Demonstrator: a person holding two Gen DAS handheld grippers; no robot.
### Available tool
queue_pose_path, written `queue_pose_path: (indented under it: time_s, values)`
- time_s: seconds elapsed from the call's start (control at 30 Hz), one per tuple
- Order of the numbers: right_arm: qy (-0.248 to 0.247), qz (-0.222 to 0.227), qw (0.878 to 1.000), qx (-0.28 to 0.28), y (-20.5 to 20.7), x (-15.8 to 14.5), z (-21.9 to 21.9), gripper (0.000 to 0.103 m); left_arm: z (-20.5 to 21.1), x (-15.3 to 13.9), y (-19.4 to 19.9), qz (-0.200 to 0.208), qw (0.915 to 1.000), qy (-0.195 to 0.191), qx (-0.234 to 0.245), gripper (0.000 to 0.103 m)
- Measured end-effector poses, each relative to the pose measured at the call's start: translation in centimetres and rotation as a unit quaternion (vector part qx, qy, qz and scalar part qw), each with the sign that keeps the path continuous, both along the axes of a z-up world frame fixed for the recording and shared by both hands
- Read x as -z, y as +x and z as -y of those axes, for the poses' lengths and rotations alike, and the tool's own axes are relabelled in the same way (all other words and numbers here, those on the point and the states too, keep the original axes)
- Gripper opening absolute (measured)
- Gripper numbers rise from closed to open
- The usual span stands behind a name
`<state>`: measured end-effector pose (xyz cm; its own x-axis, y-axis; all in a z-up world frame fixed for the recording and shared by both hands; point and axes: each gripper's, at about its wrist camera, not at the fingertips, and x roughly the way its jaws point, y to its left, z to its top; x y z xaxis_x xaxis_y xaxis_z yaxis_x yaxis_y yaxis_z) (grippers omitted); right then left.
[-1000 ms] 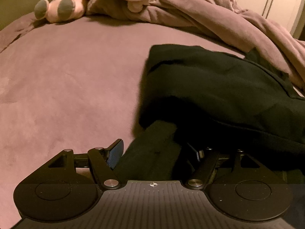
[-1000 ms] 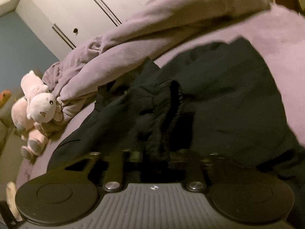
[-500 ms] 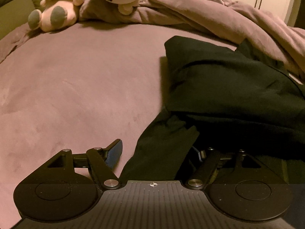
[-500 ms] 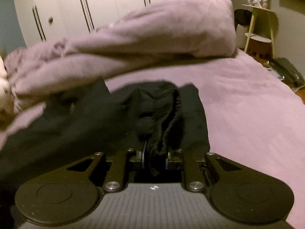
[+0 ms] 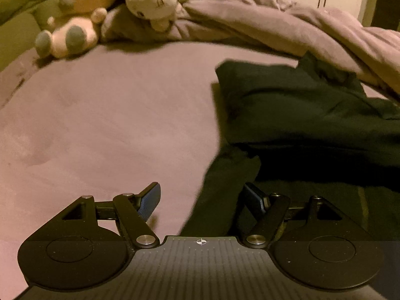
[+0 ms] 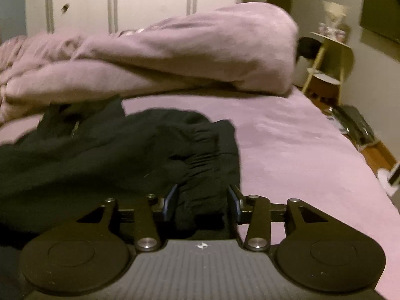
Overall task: Fold large clothes
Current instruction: 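Grasp the jacket hem with both grippers and lift it toward the collar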
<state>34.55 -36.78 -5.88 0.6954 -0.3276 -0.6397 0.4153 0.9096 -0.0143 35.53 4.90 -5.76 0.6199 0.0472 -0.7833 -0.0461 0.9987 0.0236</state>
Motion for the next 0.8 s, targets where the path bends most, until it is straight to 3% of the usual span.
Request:
queue_pose_path:
  time_s: [0.13, 0.27, 0.33, 0.43, 0.5, 0.57, 0.63, 0.8]
  values:
    - [0.021, 0.057, 0.998, 0.019, -0.8, -1.5, -0.8, 0.042, 0.1, -2.1, 0.7, 0.043, 0.9988, -0.018, -0.013, 0.079]
    - [0.042, 0.083, 0.995, -0.033, 1.2, -1.8, -4.9, 0.042, 3.6, -2.6, 3.6, 0.09, 0.9944, -0.054, 0.015, 0.081]
    - [0.06, 0.084, 0.991, -0.089, 2.8, -1.2, -7.4, 0.042, 6.1, -1.8, 5.8, 0.109, 0.9918, -0.059, 0.032, 0.081]
    - [0.064, 0.06, 0.984, -0.155, 5.5, 0.8, -10.7, 0.038, 9.6, 0.7, 9.0, 0.109, 0.992, -0.038, 0.051, 0.081]
    - [0.05, 0.045, 0.983, -0.168, 6.8, 2.4, -11.4, 0.037, 11.3, 2.9, 11.0, 0.089, 0.9949, 0.003, 0.047, 0.082]
    - [0.028, 0.034, 0.987, -0.156, 7.6, 4.0, -10.3, 0.035, 12.1, 4.7, 12.0, 0.083, 0.9948, 0.042, 0.042, 0.085]
    - [-0.01, 0.026, 0.99, -0.135, 7.6, 5.2, -8.0, 0.034, 12.2, 5.4, 12.0, 0.096, 0.9928, 0.054, 0.047, 0.092]
    - [-0.067, 0.055, 0.987, -0.132, 5.4, 6.1, -1.5, 0.01, 11.4, 6.2, 11.6, 0.112, 0.9905, 0.045, 0.066, 0.094]
